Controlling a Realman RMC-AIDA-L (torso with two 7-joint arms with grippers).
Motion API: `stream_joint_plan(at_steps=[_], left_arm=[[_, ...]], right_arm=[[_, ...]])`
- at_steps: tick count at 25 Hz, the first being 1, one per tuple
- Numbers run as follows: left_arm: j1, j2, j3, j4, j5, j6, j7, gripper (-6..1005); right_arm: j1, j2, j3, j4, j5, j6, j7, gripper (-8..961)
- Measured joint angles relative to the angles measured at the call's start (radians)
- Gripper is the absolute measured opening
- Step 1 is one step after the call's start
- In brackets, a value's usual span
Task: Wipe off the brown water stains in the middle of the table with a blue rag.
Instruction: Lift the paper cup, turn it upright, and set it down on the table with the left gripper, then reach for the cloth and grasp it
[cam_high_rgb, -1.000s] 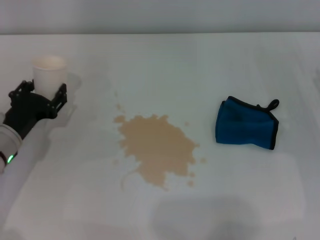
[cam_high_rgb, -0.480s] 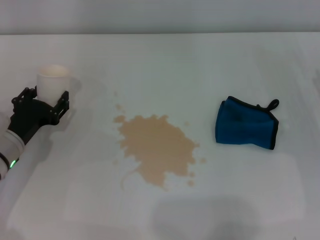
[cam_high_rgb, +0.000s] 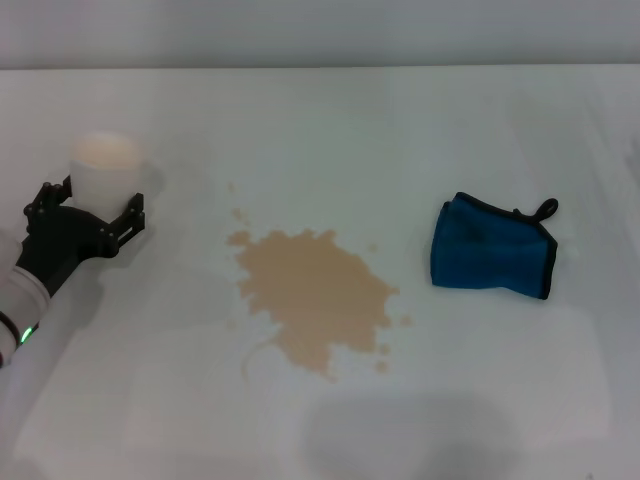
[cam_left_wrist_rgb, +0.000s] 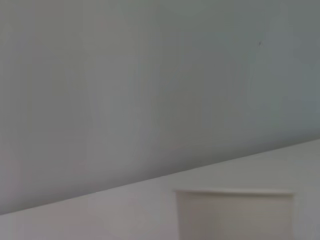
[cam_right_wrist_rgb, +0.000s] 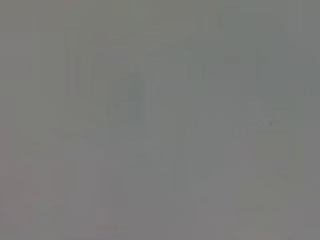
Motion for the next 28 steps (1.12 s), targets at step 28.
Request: stream_joint_plan(at_steps=[28], left_arm=[[0.122,-0.003,0.0,-0.077,-0.056,0.185,-0.002,889]], right_arm=[[-0.004,0.0,0.0,0.0,0.0,-0.005,0.0,836]])
